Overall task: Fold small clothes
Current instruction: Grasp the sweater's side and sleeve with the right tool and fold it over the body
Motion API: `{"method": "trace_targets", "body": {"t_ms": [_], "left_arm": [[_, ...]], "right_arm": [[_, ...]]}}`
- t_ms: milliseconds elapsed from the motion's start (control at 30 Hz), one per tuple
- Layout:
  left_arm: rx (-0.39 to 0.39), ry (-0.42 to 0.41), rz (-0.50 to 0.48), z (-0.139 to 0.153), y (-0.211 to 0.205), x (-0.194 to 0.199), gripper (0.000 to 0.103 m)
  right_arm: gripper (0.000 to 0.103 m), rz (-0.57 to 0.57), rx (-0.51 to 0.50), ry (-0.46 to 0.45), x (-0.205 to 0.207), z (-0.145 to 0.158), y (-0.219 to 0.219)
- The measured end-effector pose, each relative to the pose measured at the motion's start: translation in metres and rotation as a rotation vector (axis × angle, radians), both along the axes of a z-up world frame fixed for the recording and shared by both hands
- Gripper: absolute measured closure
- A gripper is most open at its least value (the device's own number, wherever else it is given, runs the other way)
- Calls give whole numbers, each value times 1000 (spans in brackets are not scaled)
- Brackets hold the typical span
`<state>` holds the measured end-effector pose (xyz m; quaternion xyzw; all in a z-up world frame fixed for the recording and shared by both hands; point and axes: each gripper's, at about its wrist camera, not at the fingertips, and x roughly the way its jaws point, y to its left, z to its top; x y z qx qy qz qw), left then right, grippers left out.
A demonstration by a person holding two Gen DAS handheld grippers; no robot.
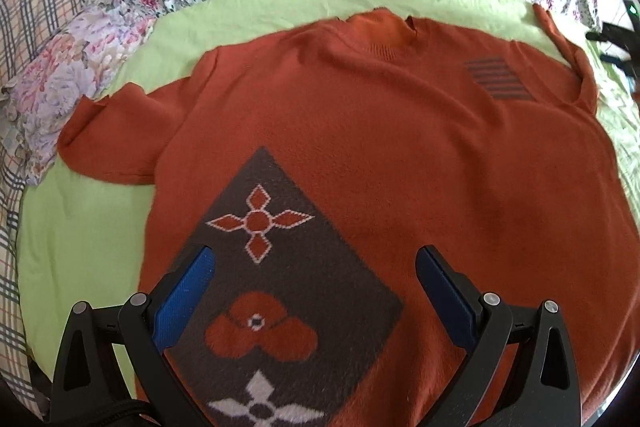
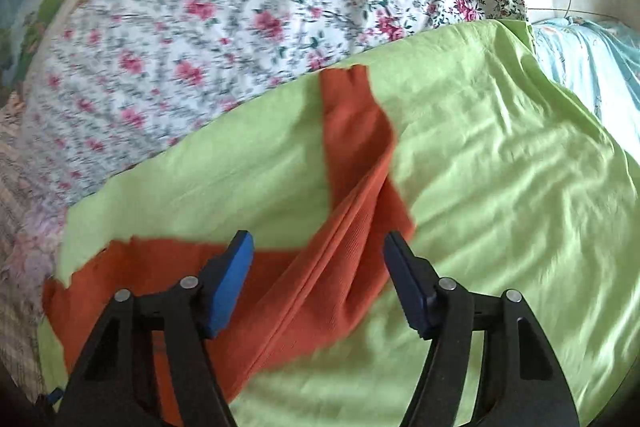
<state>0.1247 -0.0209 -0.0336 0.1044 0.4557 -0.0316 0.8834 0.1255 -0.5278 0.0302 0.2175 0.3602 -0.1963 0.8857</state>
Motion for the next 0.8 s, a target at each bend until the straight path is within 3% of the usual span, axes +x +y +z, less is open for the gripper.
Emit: {"method": "trace_targets", "body": {"t_ms": [200, 333, 433, 467, 500, 667, 800], "left_arm": [[16, 36, 10, -16, -2, 22, 2], [5, 68, 21, -25, -1, 37, 2], [-12, 65, 25, -25, -2, 40, 2], [-18, 59, 25, -24, -2, 41, 2], [-24, 55, 24, -23, -3, 41, 2], [-67, 36, 20, -15, 1, 35, 2], [-96, 16, 33, -4, 10, 23, 2]], "right_arm": [[44, -46, 13, 34, 44, -22, -65], [51, -38, 18, 64, 60, -40, -83], [87, 3, 48, 63, 67, -47, -85], [95, 17, 43, 57, 67, -45, -81], [96, 35, 16, 57, 67, -39, -73], [97, 176, 2, -2, 63, -11, -14], [97, 322, 41, -52, 60, 6, 63]]}}
